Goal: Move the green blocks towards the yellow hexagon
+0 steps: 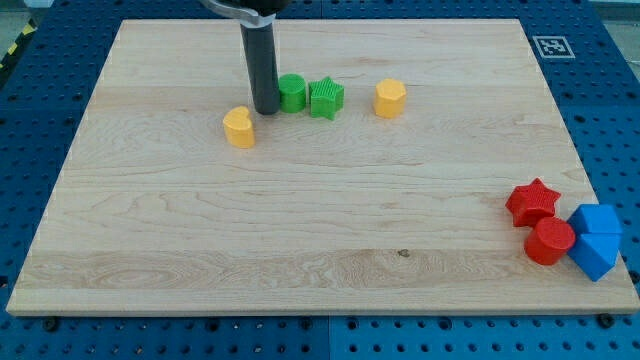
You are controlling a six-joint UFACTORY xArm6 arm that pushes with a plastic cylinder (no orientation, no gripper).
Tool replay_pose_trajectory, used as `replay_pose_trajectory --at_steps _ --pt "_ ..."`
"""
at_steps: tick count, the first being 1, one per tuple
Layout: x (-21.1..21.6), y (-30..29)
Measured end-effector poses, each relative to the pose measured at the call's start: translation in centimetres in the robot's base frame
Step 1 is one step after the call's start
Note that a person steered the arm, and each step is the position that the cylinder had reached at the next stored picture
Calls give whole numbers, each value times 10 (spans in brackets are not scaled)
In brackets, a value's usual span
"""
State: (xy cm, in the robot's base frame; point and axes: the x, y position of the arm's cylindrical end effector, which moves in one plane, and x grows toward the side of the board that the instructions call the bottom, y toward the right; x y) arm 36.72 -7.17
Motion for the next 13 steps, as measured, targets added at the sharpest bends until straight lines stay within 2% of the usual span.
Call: replay_pose_trajectory --at_steps 1,3,4,6,12,13 --pt "0 -1" --pt "-5 -50" --pt "-28 -54" --pt "-37 -53" --pt "-26 37" --pt "-25 37"
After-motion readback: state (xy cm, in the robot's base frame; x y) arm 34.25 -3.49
